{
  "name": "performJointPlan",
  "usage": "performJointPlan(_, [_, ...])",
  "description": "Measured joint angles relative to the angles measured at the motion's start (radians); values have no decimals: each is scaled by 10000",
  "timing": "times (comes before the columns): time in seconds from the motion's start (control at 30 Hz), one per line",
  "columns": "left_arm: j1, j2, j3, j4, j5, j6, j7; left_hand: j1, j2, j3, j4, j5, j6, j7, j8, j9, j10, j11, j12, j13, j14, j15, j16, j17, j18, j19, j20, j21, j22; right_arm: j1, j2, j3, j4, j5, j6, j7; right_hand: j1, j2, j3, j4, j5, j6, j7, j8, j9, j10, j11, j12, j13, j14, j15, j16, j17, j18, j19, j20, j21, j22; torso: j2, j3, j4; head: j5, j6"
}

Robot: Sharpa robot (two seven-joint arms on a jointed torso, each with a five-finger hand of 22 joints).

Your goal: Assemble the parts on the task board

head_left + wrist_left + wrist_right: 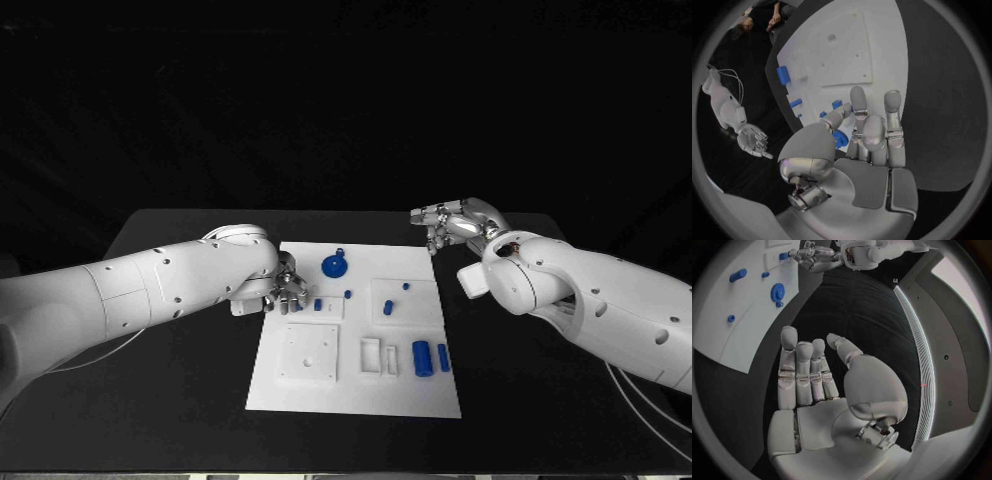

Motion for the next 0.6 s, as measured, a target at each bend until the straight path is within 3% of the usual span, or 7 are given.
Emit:
performJointPlan(0.13, [-3,13,-1,-30,19,0,2,78,26,-55,122,-288,2,-2,-1,64,0,0,0,-2,24,-12,-43,-93,0,0,0,-59,0,0,0,0,1,0,0,0,0,0,0,0,0,0,0,0,0,0,0,0,0,0,0,0,0,0,0,0,0,0,0,-3,0,0,5])
performJointPlan(0.23, [-3,29,-1,-55,25,11,2,265,-8,-253,396,-1030,22,-21,-22,85,0,0,-83,-22,47,-15,-219,-286,2,0,0,-68,0,0,0,0,2,0,0,0,0,0,0,0,0,-1,0,0,0,0,0,0,0,0,0,0,0,-1,0,0,0,-1,0,-4,0,0,6])
performJointPlan(0.33, [-3,38,-1,-71,24,31,-23,610,-199,-727,913,-1622,547,-336,-28,116,1,-1,-150,-25,67,-34,-321,-453,5,-1,0,-154,0,0,-1,0,3,1,0,0,0,0,0,0,0,-1,0,0,0,1,1,0,0,0,0,0,0,-1,0,0,0,-1,0,-5,0,0,6])
performJointPlan(0.4, [-4,35,-7,-75,18,47,-49,755,-339,-1656,1301,-1603,706,-495,-127,44,2,-2,-273,-25,75,-42,-442,-629,5,-1,0,-220,0,0,-2,0,5,1,0,0,0,0,10,10,0,-1,-1,0,0,1,1,-12,0,0,0,0,0,-1,0,0,0,-1,-1,-5,0,0,5])
performJointPlan(0.43, [-10,27,-16,-83,11,51,-65,806,-399,-2038,1457,-1635,1382,-939,-145,-11,-111,-110,-301,-22,64,-53,-464,-685,4,-1,0,-242,0,0,-4,0,5,1,-1,-1,0,0,60,26,0,-1,-1,0,0,1,1,-39,1,-1,0,0,0,-1,0,0,0,-1,0,-5,0,0,5])
performJointPlan(0.47, [-27,24,-24,-85,7,51,-85,833,-477,-2428,1638,-1720,1504,-1161,-146,-48,-202,-200,-350,-18,-2,-61,-513,-768,5,-1,0,-242,0,0,-5,0,5,1,-2,-1,0,0,82,26,0,-1,-1,0,0,1,1,-39,0,-1,0,0,0,0,0,0,0,-1,0,-5,0,0,5])
performJointPlan(0.6, [-69,5,-44,-83,-16,52,-149,997,-637,-4064,2262,-1782,1405,-1275,-70,-99,-201,-199,-448,61,-48,-33,-513,-972,5,-1,0,-329,0,0,-9,0,5,1,-6,-3,-29,-29,82,26,0,-1,-1,0,0,1,1,-39,0,0,0,0,0,-1,0,0,0,-2,-4,-5,0,0,12])
